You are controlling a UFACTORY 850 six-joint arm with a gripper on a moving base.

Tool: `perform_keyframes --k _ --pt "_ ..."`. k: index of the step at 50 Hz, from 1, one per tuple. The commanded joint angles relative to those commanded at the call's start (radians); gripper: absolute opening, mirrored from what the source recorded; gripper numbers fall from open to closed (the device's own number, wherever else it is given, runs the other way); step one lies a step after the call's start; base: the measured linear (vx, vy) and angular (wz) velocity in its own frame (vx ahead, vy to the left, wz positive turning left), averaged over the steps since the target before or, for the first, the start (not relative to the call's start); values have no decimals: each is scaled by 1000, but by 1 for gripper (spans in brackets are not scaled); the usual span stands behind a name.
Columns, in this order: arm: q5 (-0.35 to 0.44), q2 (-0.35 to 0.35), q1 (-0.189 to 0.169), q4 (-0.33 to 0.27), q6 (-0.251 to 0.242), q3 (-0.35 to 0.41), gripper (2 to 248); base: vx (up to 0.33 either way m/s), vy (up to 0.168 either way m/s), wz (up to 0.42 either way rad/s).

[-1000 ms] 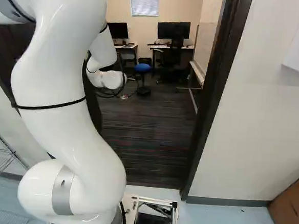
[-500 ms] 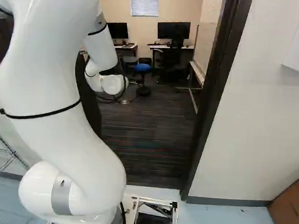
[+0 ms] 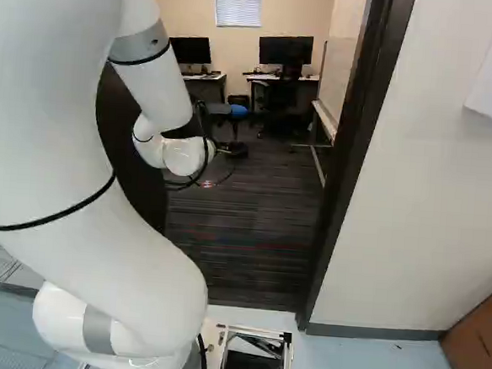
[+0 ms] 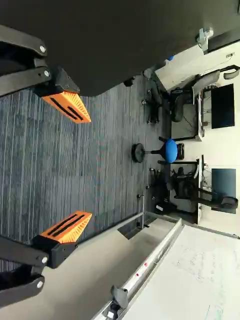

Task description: Open the door and move inside

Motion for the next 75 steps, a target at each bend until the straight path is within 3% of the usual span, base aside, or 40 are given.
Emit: perform_keyframes --k 37,75 --pt "59 178 -64 -1 0 241 247 0 0 0" --pt "80 243 -86 -2 0 328 247 0 0 0"
